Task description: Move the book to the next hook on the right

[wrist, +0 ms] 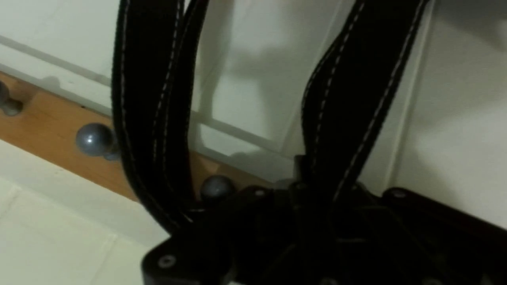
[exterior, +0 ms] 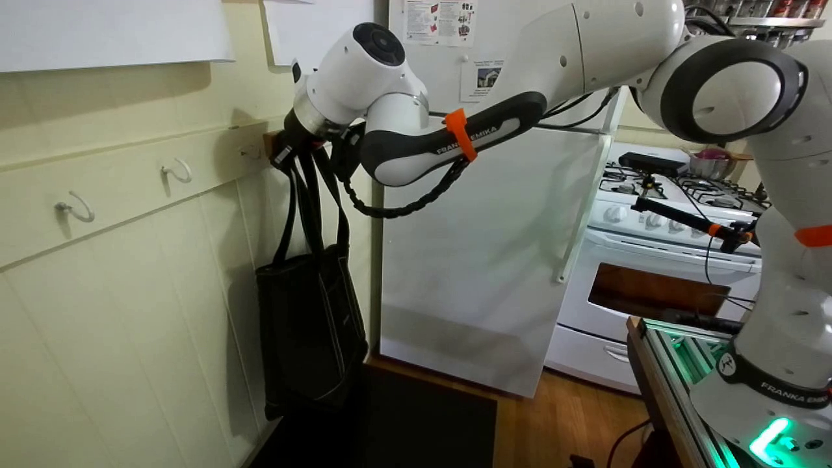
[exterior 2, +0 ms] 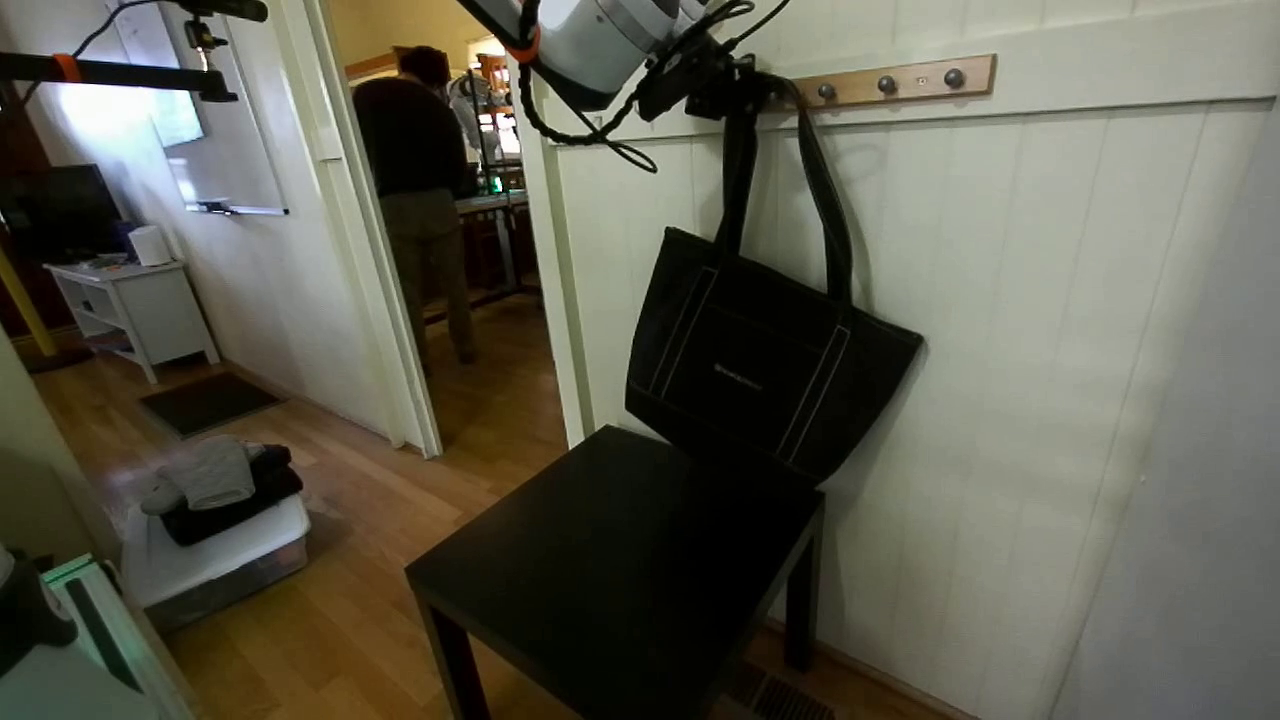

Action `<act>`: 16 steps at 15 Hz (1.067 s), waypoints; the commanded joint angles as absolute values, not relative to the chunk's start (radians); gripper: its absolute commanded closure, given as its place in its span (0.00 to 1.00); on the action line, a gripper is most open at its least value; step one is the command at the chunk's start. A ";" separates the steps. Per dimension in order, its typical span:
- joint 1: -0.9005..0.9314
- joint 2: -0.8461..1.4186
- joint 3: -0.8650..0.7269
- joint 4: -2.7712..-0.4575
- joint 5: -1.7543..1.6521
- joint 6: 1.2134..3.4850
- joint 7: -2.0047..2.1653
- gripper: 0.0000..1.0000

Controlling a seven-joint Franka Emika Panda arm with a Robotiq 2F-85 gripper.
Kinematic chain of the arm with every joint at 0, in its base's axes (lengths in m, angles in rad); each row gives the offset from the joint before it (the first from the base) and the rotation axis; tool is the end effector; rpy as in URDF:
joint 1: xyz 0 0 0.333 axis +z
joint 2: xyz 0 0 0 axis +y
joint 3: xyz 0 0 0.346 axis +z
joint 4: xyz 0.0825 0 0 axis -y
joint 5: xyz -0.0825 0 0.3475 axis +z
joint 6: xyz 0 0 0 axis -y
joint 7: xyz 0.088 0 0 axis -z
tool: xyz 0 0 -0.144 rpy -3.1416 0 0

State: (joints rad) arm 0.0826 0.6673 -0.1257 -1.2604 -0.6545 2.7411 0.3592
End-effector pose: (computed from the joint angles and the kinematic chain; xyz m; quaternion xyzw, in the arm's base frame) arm 0.7964 0.0130 0.4713 0.8883 0.0717 0.4074 0.1996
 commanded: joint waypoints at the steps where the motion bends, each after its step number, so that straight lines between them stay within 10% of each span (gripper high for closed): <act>1: 0.068 0.702 -0.111 -1.189 -0.527 2.737 0.208 0.98; 16: 0.053 0.754 -0.108 -1.103 -0.323 2.721 -0.028 0.98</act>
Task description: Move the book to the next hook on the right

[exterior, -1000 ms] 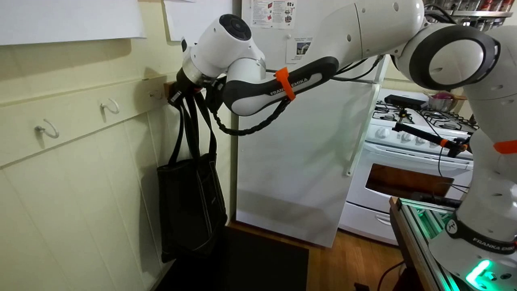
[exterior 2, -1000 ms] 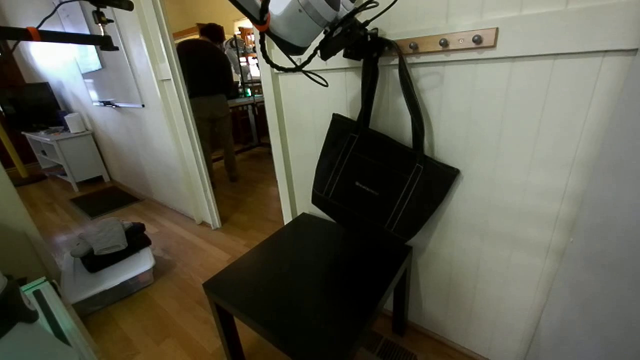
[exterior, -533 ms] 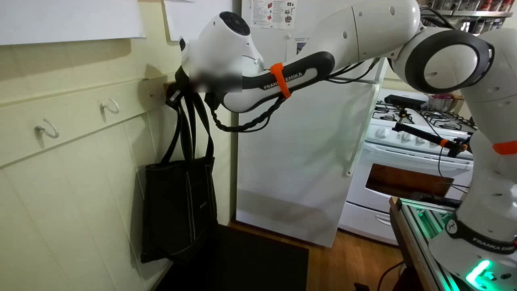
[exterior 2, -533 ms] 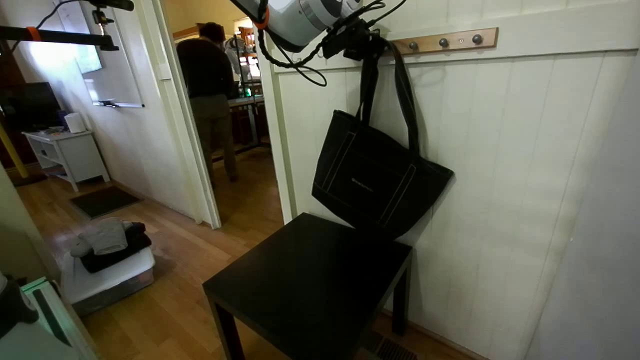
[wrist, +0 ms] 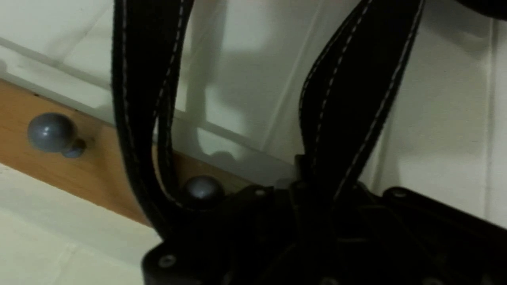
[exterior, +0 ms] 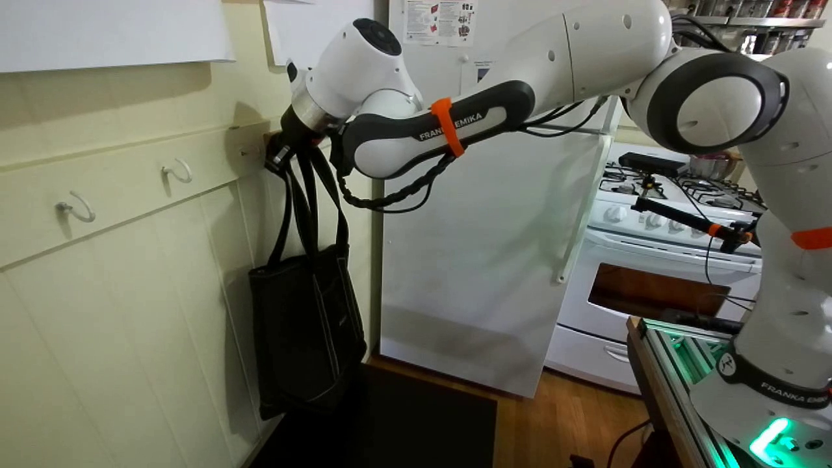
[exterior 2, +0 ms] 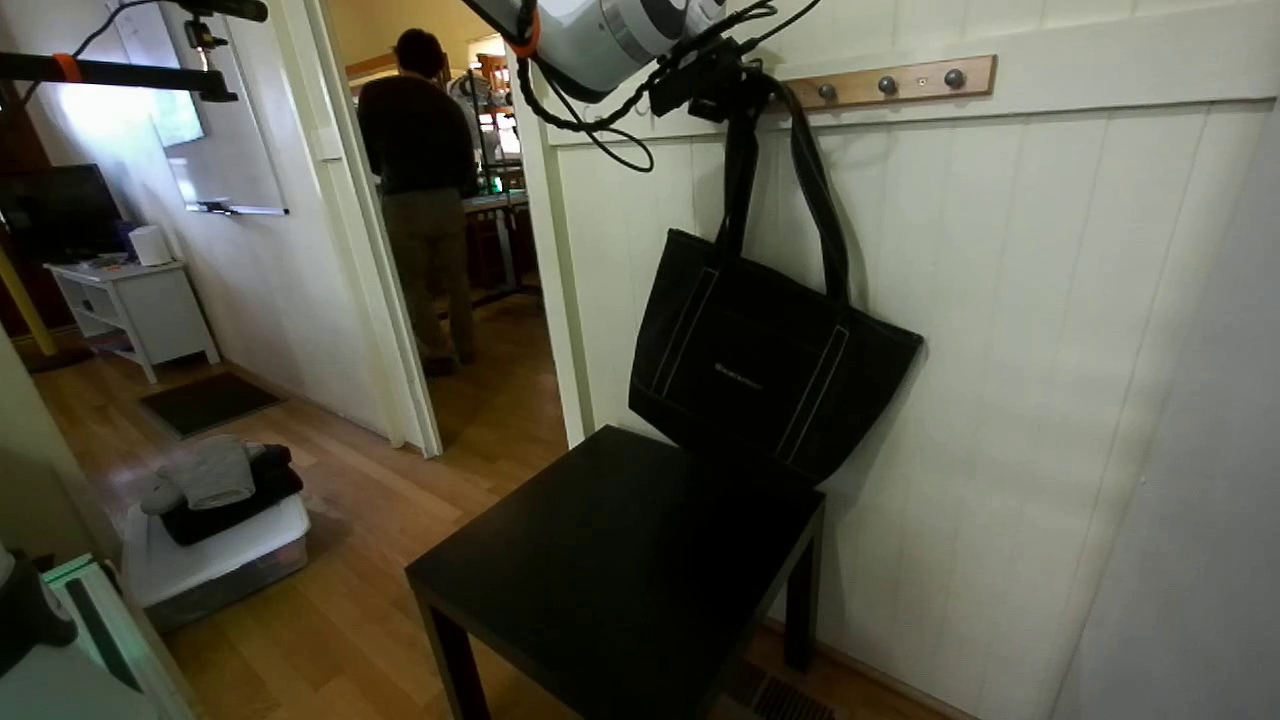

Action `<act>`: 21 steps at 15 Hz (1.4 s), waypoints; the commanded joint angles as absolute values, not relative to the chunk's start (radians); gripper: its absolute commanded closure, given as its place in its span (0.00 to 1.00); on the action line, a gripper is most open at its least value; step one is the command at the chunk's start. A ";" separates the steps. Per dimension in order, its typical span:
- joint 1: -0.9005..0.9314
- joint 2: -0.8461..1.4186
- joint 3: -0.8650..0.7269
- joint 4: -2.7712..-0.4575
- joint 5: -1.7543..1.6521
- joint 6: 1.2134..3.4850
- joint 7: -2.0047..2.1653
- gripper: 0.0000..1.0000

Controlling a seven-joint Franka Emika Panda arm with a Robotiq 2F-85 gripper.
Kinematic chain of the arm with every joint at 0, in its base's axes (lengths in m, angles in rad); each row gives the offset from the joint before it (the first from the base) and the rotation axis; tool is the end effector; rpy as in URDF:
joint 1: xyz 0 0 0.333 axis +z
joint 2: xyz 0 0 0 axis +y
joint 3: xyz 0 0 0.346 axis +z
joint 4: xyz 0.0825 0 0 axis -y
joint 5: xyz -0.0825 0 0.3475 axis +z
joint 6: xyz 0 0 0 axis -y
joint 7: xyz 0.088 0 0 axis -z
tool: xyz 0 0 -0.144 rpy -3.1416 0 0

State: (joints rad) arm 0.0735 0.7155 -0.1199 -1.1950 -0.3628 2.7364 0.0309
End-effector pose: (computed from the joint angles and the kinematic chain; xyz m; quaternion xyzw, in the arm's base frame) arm 0.8091 0.0054 0.4694 0.8974 0.1170 0.3923 0.1645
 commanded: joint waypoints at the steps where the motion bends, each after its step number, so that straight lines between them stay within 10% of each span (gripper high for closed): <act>1: 0.052 0.757 -0.107 -1.097 -0.321 2.715 -0.033 0.98; 8: 0.043 0.778 -0.082 -1.059 -0.297 2.648 -0.078 0.98; 10: 0.044 0.776 -0.079 -1.059 -0.292 2.630 -0.081 0.67; 21: 0.069 0.731 -0.077 -1.103 -0.282 2.511 -0.037 0.00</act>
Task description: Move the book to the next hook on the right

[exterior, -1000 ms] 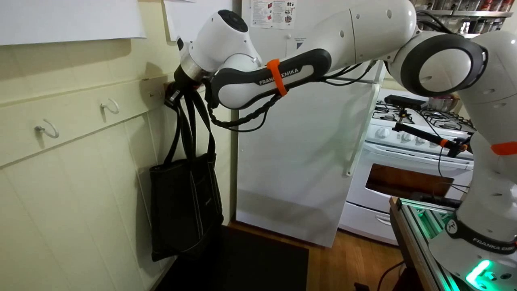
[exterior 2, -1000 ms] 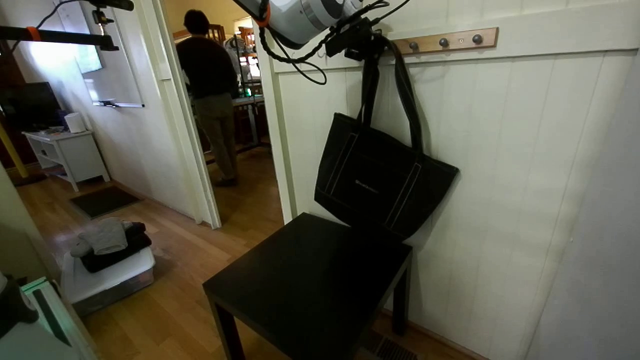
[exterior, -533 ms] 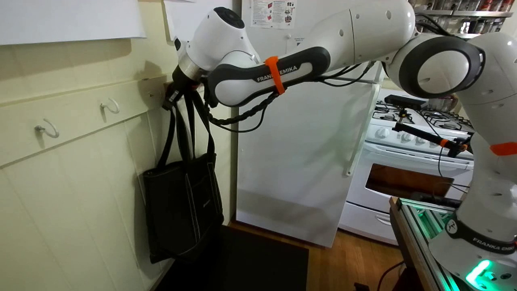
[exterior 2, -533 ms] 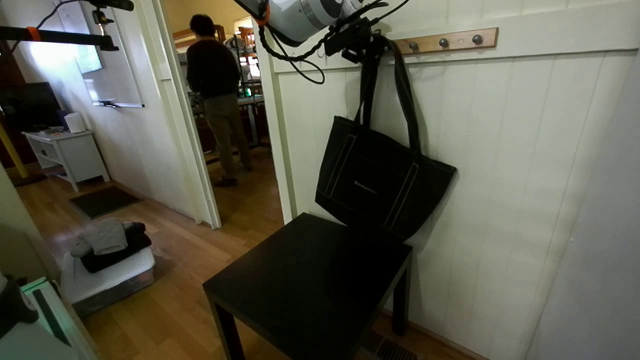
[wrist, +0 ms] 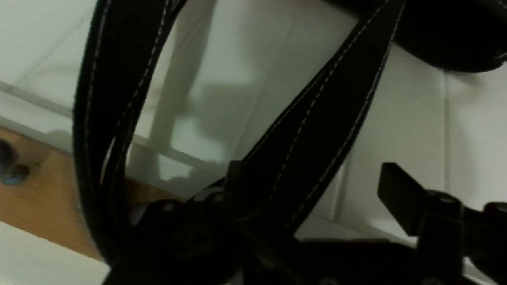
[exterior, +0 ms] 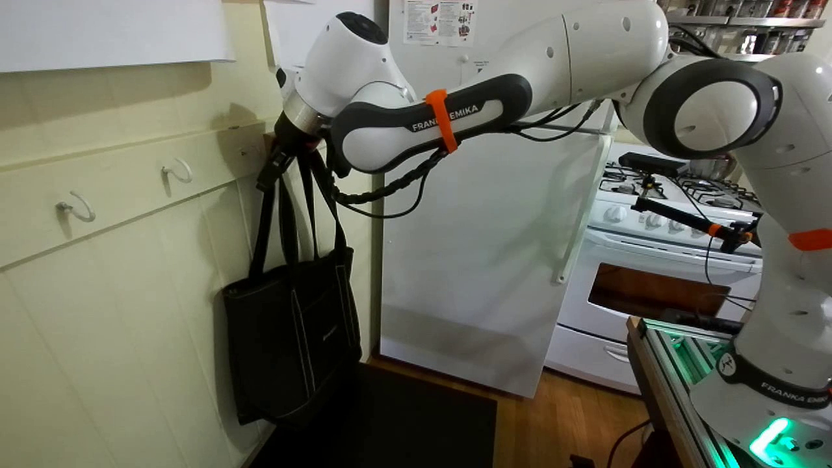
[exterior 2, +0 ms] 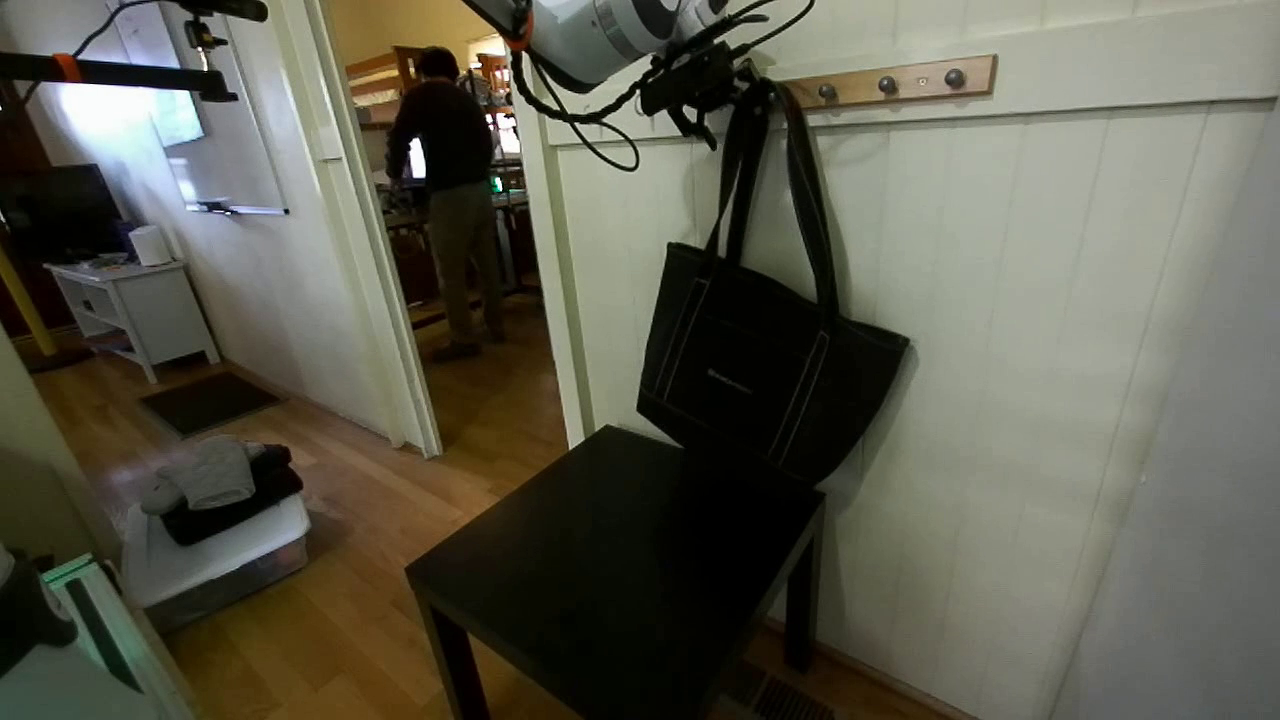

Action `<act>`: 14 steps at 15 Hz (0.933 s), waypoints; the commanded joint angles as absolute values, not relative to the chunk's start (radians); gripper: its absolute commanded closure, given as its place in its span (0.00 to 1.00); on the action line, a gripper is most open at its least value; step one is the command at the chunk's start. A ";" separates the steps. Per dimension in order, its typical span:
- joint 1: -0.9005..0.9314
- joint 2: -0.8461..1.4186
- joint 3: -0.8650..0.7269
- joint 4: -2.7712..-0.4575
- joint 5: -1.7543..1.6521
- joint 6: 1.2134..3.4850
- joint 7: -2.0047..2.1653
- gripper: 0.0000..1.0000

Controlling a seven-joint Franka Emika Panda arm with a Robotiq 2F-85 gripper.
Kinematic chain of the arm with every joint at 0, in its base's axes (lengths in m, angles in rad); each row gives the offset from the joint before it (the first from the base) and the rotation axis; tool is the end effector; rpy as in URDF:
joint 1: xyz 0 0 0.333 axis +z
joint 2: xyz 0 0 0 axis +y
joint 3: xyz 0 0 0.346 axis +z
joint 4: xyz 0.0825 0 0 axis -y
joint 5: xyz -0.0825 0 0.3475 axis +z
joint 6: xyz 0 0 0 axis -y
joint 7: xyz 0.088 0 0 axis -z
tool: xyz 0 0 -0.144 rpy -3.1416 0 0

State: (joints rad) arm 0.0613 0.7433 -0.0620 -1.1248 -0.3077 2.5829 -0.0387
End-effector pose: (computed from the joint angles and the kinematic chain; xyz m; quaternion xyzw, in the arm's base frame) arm 0.8119 0.0174 0.4587 0.9198 0.1255 0.3425 0.1449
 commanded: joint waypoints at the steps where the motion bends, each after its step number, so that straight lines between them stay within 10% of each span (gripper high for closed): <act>1: 0.070 0.728 -0.075 -1.104 -0.280 2.490 -0.035 0.00; 14: 0.058 0.707 -0.037 -1.072 -0.206 2.292 -0.030 0.00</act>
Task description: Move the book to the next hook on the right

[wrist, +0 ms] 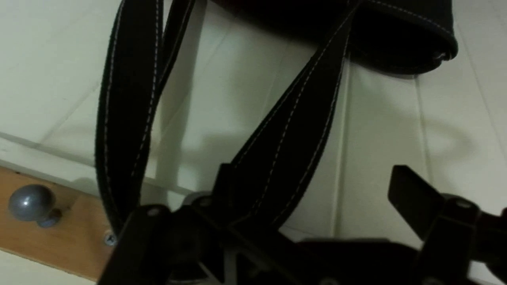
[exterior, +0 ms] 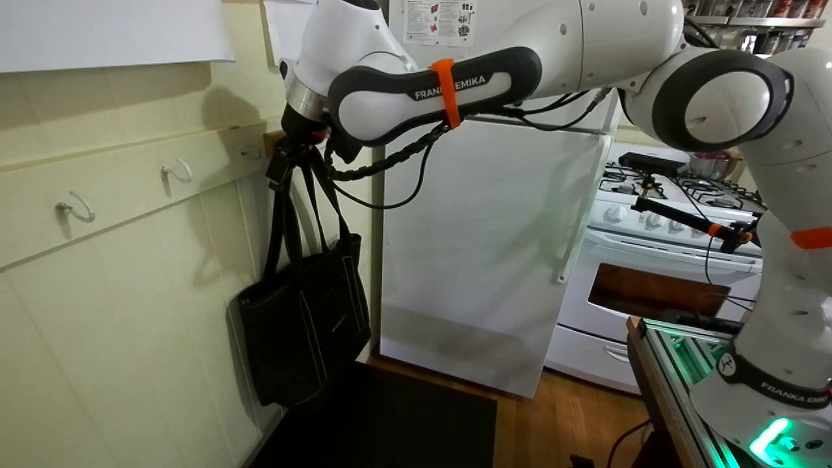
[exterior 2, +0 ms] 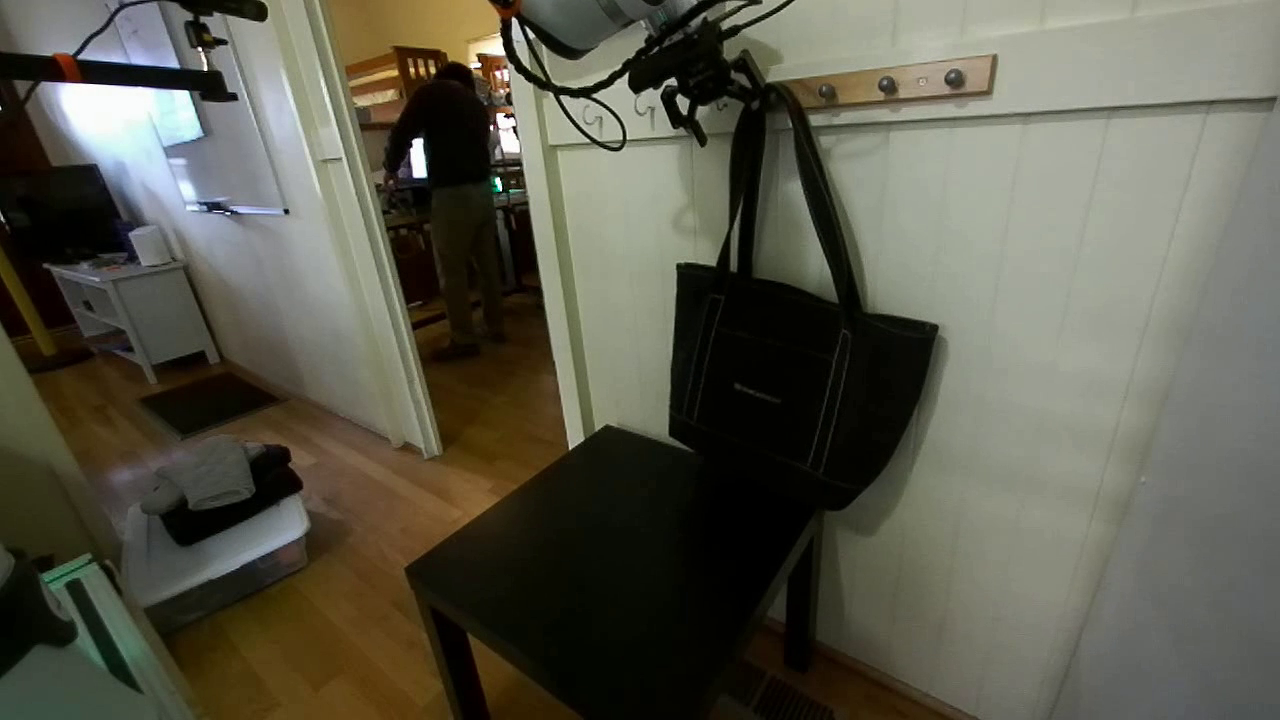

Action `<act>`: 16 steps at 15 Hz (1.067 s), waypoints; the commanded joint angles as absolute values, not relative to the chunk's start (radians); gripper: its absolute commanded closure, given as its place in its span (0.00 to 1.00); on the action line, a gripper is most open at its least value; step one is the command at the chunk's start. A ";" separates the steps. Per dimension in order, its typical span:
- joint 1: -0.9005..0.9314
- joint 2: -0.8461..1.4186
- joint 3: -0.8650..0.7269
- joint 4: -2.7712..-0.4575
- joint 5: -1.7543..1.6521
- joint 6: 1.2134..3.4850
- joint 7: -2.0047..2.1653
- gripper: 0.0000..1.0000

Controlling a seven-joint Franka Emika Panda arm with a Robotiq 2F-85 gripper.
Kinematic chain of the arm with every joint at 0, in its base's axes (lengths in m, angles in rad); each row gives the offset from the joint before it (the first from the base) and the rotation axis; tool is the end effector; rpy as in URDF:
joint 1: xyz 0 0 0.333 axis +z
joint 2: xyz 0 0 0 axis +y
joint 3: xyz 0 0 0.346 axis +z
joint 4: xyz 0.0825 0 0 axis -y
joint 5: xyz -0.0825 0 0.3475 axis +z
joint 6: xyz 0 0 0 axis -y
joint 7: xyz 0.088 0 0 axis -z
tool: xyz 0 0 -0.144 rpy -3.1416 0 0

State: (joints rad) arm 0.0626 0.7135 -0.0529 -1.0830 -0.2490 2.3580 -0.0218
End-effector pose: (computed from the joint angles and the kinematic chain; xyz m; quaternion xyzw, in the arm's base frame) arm 0.7972 0.0131 0.4702 0.9496 0.0860 0.2742 0.1250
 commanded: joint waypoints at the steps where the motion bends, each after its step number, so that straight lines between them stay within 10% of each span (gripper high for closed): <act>1: 0.058 0.707 -0.036 -1.070 -0.201 2.279 -0.029 0.00; 16: 0.026 0.460 0.013 -1.435 -0.073 2.265 -0.001 0.00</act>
